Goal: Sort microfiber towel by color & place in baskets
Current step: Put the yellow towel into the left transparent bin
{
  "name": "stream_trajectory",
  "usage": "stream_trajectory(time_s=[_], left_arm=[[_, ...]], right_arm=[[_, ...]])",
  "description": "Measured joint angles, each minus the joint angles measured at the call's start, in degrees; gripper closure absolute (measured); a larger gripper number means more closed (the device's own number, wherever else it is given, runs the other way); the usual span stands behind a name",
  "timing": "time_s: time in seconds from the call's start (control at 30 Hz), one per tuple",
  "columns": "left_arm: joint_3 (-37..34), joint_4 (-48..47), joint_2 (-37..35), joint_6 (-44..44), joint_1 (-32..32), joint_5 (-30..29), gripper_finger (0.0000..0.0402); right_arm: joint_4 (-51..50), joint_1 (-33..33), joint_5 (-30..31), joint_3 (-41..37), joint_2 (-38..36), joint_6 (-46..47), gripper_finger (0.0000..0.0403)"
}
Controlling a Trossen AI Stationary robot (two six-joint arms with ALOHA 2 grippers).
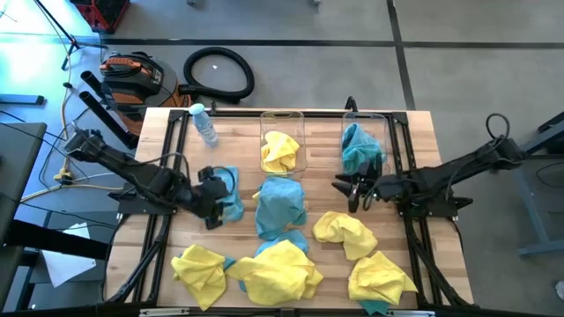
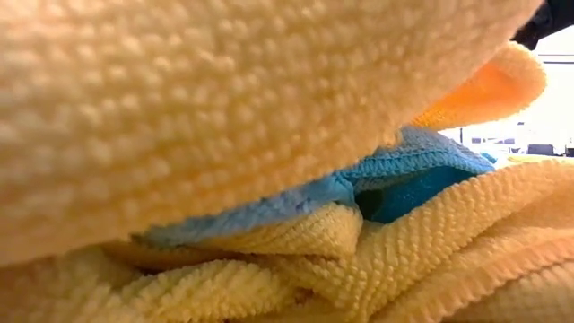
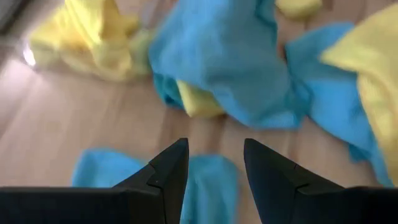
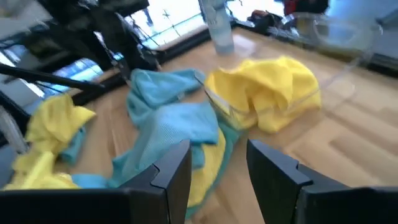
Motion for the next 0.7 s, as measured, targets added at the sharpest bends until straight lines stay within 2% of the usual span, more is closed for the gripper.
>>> stream_trajectory(time_s=[0.13, 0.3, 0.5, 0.7], left_arm=[[7.9, -12.1, 7.2, -15.1, -5.3, 4.1, 0.0259], [14.9, -24.3, 15.8, -34.1, -12.0, 14.1, 0.0259], [16.2, -24.2, 21.6, -47.7, -19.4, 21.1, 0.0259], [16.2, -22.2, 25.1, -53.2, -24.6, 22.0, 0.0259]], right_arm=[[0.0, 2.1, 0.9, -0.1, 3.2, 3.0, 0.0254], [0.2, 4.9, 1.1, -0.1, 4.7, 3.2, 0.0254], [0.4, 8.3, 4.8, -0.1, 5.1, 3.1, 0.0254], [0.8, 9.3, 7.3, -0.1, 5.1, 3.1, 0.0254]])
